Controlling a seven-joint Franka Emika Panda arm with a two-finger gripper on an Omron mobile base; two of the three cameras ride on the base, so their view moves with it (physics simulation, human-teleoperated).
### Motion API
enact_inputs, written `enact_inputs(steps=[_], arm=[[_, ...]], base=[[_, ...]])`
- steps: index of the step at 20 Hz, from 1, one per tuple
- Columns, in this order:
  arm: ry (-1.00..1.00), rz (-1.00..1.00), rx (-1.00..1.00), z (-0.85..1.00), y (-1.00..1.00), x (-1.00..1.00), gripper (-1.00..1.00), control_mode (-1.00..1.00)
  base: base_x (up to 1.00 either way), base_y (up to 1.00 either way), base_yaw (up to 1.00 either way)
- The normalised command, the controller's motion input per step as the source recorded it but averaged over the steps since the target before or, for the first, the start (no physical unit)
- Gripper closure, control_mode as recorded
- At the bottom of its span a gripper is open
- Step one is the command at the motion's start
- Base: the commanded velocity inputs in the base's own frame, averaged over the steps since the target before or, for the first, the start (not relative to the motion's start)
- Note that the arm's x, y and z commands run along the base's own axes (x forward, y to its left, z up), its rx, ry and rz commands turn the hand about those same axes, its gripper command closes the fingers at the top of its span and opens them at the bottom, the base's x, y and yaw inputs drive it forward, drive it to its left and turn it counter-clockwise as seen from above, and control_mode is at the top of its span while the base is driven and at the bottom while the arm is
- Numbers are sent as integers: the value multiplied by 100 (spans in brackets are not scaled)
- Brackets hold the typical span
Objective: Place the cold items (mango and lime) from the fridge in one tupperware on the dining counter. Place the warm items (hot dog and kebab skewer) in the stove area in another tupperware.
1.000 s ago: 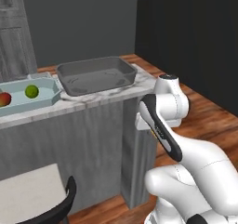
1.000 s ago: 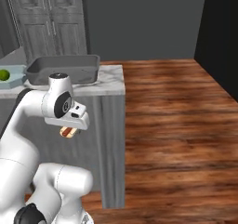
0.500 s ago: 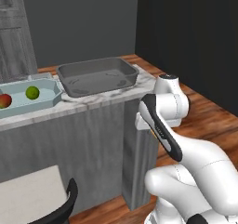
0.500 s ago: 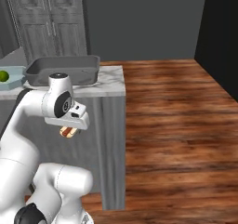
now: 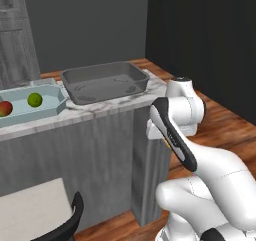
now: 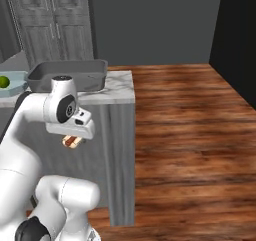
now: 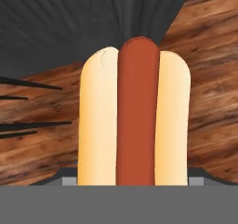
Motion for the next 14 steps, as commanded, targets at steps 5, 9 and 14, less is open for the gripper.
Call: enact_inputs(steps=[5,9,14], arm=[[7,-4,-22,82,3,-17,100,-100],[1,-2,-18,100,31,13,100,-100],[9,0,-2,100,25,76,100,-100]], base=[[0,0,0],[0,0,0],[0,0,0]])
